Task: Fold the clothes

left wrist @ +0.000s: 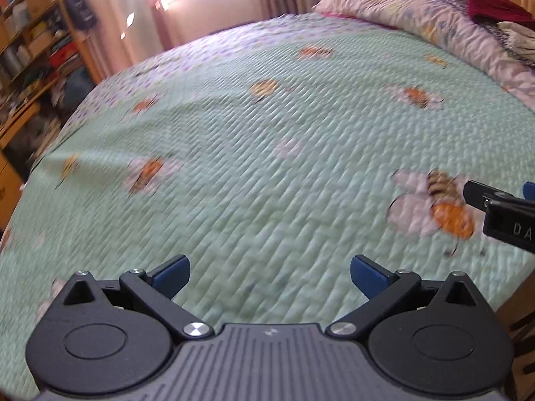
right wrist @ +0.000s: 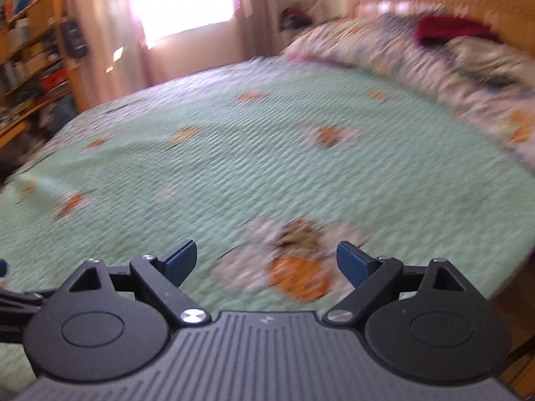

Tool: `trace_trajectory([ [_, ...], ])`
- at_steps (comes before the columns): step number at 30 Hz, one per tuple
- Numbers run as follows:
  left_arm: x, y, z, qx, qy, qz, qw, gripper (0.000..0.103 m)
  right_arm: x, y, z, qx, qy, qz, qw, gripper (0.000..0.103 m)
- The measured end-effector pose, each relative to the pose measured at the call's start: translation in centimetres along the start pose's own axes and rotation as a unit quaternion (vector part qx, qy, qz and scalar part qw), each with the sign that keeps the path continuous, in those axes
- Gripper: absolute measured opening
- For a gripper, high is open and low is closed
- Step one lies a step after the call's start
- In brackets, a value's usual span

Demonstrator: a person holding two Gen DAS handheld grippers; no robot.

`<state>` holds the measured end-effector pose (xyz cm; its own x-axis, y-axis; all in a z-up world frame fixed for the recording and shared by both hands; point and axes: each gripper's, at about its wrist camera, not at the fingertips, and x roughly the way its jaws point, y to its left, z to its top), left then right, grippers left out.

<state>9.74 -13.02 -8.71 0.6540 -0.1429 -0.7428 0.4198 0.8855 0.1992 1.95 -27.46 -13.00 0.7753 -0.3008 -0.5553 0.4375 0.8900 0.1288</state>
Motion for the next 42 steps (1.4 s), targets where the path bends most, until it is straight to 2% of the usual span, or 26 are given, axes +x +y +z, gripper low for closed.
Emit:
trace_trajectory([
  [5, 1.8, -4.3, 3.4, 0.025, -0.028, -0.017, 0.9991, 0.102, 0.9, -3.2, 1.1, 0.02, -0.045, -0.032, 0.998, 0.091],
  [11, 4.3, -8.6, 6.8, 0.033, -0.046, -0.06, 0.9966, 0.102, 3.8, -7.1, 2.1, 0.042, -0.049, -0.07, 0.995, 0.091],
  [18, 7.3, -13.0, 8.5, 0.053, -0.063, -0.109, 0.9906, 0.102, 7.2, -11.1, 3.4, 0.069, -0.051, -0.105, 0.991, 0.091],
  [24, 9.8, -15.6, 8.9, 0.054, -0.038, -0.164, 0.9842, 0.102, 8.9, -12.9, 3.2, 0.078, -0.044, -0.121, 0.989, 0.091],
  [34, 11.8, -17.7, 8.6, 0.078, -0.02, -0.166, 0.9828, 0.102, 11.4, -15.0, 2.9, 0.114, -0.028, -0.116, 0.986, 0.091],
  [42, 12.0, -19.1, 8.8, 0.096, -0.017, -0.148, 0.9842, 0.101, 11.9, -16.5, 2.8, 0.134, -0.026, -0.121, 0.983, 0.091],
])
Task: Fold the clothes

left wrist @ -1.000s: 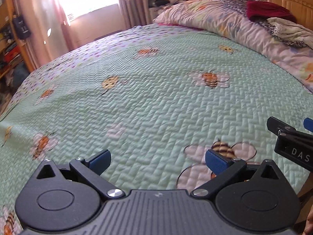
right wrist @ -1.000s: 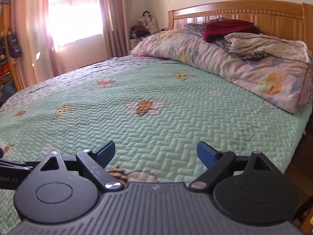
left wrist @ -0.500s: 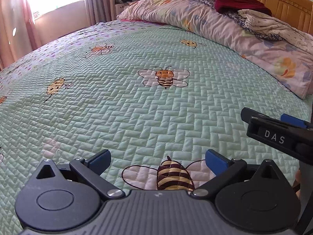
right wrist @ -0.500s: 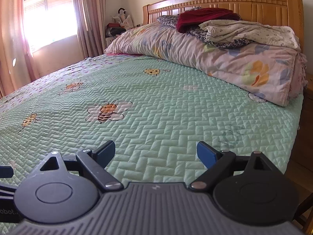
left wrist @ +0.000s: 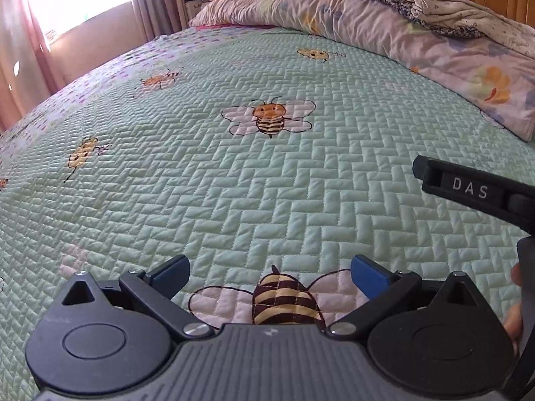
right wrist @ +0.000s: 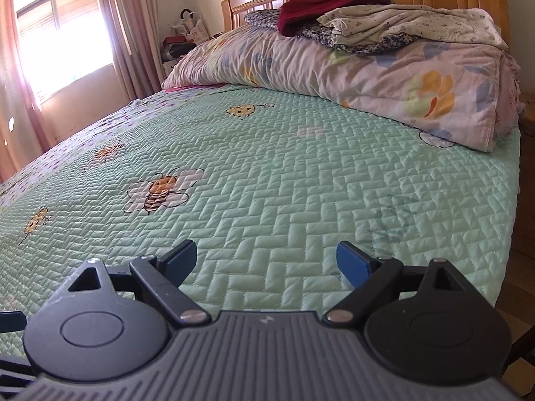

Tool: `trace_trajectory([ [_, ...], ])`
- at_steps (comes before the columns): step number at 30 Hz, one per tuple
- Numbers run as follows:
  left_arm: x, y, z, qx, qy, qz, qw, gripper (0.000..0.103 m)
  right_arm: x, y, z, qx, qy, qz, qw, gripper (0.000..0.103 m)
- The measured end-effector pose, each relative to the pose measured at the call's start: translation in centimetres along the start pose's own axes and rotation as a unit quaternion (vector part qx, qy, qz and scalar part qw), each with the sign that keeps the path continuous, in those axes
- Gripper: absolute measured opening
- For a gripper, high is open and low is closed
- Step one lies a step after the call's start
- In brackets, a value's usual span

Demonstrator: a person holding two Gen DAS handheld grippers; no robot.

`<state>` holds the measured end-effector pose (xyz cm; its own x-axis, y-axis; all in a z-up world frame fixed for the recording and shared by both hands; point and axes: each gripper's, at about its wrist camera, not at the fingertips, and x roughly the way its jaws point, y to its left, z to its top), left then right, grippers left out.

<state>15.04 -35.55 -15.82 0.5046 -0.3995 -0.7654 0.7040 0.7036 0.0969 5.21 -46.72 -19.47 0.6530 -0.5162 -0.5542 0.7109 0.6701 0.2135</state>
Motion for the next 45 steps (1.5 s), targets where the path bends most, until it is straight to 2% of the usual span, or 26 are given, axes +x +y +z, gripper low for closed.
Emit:
trace_trajectory([
  [9, -0.3, -1.3, 0.3, 0.01, 0.003, 0.001, 0.9999, 0.101, 0.5, -1.0, -0.1, 0.017, 0.007, -0.001, 1.0, 0.091],
  [11, -0.1, -1.2, 0.4, 0.008, 0.015, 0.0, 0.9999, 0.092, 0.5, -1.2, -0.1, 0.019, 0.006, -0.001, 1.0, 0.091],
  [13, 0.2, -1.0, 0.4, 0.003, 0.025, -0.003, 0.9997, 0.088, 0.4, -1.3, 0.0, 0.022, 0.005, 0.0, 1.0, 0.091],
  [40, 2.2, 0.2, 0.2, -0.024, 0.06, -0.002, 0.9979, 0.096, 0.9, -0.9, 0.2, 0.005, 0.009, -0.018, 1.0, 0.091],
  [45, 3.4, 0.7, 0.0, -0.039, 0.082, -0.011, 0.9958, 0.096, 1.0, -0.5, 0.2, -0.001, 0.011, -0.016, 1.0, 0.091],
])
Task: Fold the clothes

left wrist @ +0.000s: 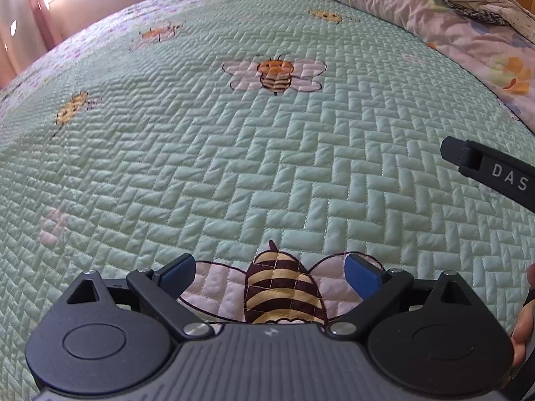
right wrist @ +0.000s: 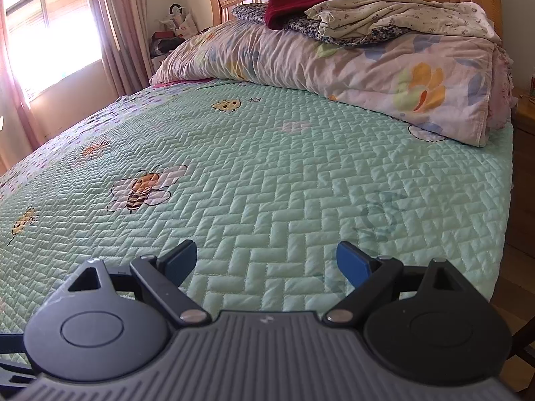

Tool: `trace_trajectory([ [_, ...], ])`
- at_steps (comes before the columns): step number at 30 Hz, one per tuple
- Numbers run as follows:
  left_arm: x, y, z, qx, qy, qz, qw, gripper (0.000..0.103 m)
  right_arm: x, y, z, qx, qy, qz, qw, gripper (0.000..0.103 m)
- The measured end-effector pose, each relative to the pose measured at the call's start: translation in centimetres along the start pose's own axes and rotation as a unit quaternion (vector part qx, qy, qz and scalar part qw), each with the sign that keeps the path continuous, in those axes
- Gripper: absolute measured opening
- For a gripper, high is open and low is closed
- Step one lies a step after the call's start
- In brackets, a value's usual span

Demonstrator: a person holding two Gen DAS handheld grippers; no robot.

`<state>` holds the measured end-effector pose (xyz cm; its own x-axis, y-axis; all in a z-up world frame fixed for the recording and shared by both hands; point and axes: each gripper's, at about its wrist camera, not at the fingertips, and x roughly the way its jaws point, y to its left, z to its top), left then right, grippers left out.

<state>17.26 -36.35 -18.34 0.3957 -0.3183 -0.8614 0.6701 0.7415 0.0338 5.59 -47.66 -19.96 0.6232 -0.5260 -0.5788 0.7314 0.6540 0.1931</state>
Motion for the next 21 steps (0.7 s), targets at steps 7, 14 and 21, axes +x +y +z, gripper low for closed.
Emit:
trace_trajectory([
  [7, 1.4, 0.4, -0.2, -0.01, 0.021, -0.011, 0.9997, 0.1, -0.4, 0.8, 0.2, -0.016, -0.005, -0.002, 1.0, 0.091],
  [14, 2.2, 0.7, -0.1, -0.024, 0.036, -0.022, 0.9988, 0.102, -0.7, 1.2, 0.2, -0.022, -0.002, -0.002, 1.0, 0.091],
  [21, 2.4, 0.6, 0.0, -0.023, 0.041, -0.02, 0.9987, 0.102, -0.5, 0.9, 0.0, -0.017, 0.008, -0.007, 1.0, 0.091],
])
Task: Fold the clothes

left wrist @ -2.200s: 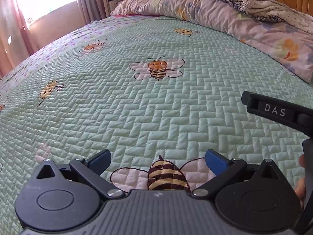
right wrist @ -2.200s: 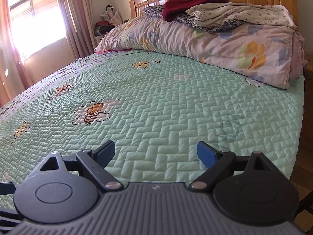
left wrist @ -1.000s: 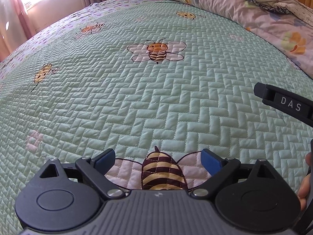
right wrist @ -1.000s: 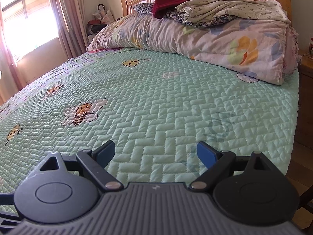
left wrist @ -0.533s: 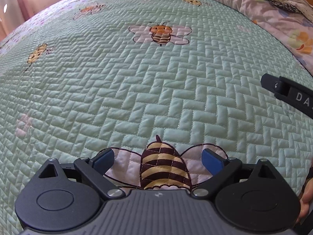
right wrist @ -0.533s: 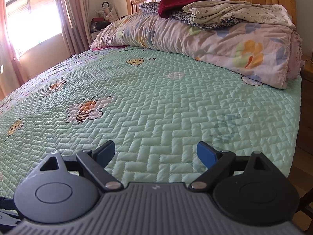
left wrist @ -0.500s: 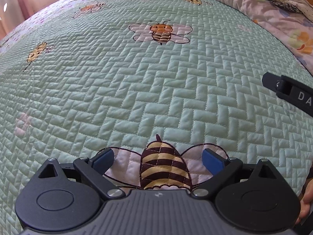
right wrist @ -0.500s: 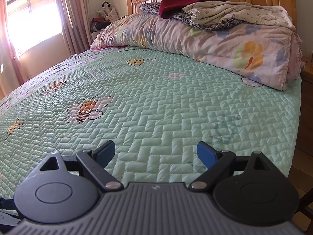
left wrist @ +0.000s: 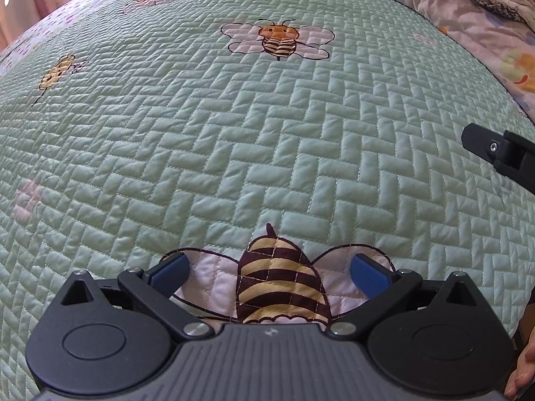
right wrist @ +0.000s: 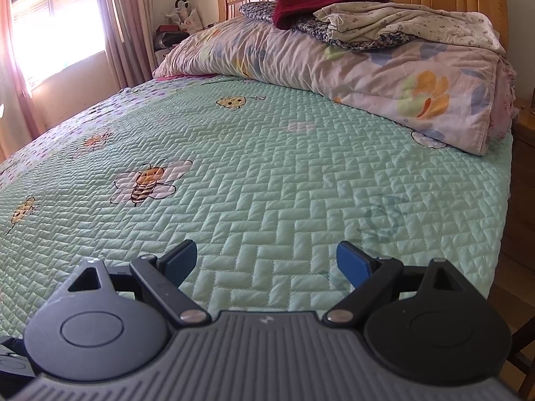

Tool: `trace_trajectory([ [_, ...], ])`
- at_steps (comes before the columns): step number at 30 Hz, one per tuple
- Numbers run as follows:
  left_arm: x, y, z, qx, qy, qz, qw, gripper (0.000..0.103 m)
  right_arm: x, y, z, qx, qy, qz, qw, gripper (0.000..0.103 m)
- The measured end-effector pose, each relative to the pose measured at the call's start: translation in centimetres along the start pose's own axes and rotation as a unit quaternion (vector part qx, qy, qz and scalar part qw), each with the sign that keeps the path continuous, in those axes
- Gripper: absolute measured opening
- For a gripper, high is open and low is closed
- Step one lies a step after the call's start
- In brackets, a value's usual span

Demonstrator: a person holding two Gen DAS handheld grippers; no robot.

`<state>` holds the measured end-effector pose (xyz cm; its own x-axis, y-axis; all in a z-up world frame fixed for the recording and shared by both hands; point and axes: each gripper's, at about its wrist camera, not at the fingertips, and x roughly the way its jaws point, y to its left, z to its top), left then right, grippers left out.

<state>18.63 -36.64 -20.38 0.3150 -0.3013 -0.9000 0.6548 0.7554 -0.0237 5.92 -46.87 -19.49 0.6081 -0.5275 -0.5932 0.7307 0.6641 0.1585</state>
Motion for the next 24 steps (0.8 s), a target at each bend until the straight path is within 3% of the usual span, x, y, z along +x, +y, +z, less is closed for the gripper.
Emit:
trace_trajectory([
  [6, -0.5, 0.4, 0.0, 0.001, -0.006, -0.012, 0.9999, 0.102, -0.5, 0.3, 0.0, -0.005, -0.002, 0.001, 1.0, 0.091],
  [12, -2.3, 1.0, 0.0, -0.005, -0.013, -0.022, 0.9997, 0.093, -1.6, 0.6, 0.3, -0.006, -0.009, 0.006, 1.0, 0.091],
  [24, -8.1, 3.2, -1.0, -0.017, -0.069, 0.029, 0.997, 0.091, -4.9, 2.9, 0.4, -0.02, -0.027, 0.033, 0.999, 0.091],
])
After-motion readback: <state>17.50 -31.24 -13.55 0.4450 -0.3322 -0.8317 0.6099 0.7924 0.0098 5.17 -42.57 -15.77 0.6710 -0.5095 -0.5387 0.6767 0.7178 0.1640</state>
